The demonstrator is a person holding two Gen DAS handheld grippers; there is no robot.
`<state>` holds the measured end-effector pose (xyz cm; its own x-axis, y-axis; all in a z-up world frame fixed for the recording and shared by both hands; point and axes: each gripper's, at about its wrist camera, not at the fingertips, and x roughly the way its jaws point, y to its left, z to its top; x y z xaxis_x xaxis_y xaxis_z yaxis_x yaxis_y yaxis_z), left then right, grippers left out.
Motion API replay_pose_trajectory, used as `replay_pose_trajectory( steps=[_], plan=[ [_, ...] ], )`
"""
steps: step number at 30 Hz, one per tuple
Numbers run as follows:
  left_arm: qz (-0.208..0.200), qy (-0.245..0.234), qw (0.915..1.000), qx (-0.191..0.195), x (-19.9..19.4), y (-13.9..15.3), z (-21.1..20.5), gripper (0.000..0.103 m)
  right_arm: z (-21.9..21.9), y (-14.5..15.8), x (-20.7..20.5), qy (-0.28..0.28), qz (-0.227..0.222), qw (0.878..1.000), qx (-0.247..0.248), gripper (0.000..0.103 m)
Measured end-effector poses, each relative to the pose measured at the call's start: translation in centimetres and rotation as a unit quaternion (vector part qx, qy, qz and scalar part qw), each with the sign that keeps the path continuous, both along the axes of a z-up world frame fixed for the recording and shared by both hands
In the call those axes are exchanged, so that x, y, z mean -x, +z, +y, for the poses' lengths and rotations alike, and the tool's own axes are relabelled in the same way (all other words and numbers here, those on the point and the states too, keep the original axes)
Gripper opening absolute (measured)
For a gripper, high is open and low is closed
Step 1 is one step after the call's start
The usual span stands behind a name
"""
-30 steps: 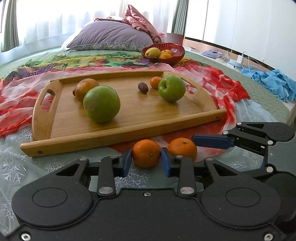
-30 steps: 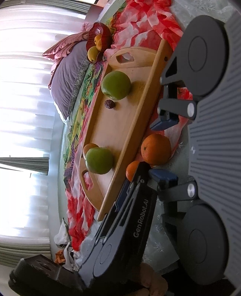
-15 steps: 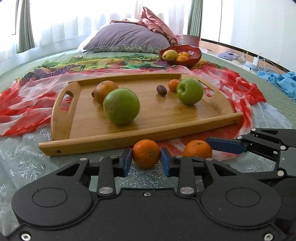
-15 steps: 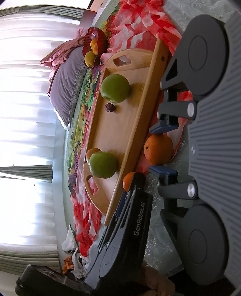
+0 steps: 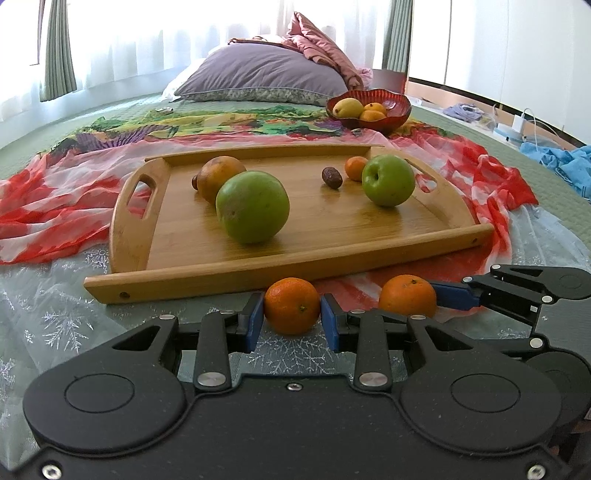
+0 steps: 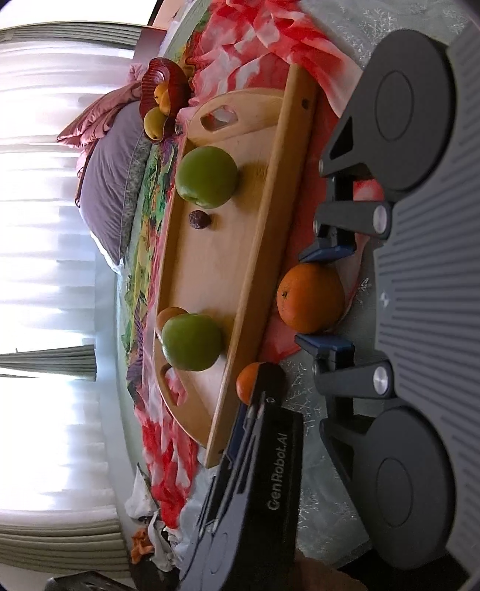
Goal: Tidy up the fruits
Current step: 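Lift both tangerines and carry them over the tray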
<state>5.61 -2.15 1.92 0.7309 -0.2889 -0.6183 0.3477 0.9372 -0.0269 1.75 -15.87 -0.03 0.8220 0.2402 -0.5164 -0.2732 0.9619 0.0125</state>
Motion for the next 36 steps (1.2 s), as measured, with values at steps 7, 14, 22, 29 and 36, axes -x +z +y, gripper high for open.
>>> replay_pose_trajectory(
  steps=[7,14,22,29,36],
  plan=[
    [0.0,0.004,1.0,0.003,0.0,0.0,0.0,0.032,0.1,0.2,0.0,0.003,-0.002,1.0,0.0,0.044],
    [-0.01,0.011,0.9999,0.002,0.2,0.6,0.1,0.031,0.5,0.6,0.4,0.008,-0.011,1.0,0.005,0.044],
    [-0.033,0.014,0.9993,0.009,0.3,2.2,0.6,0.031,0.4,1.8,0.2,0.003,-0.03,1.0,0.005,0.044],
    [-0.053,0.025,0.998,0.023,-0.7,4.2,1.2,0.031,-0.2,3.6,-0.5,-0.009,-0.053,0.999,0.007,0.044],
    [-0.065,0.035,0.9967,0.034,-2.3,5.8,1.4,0.031,-0.5,5.1,-1.7,-0.02,-0.068,0.997,0.011,0.044]
  ],
)
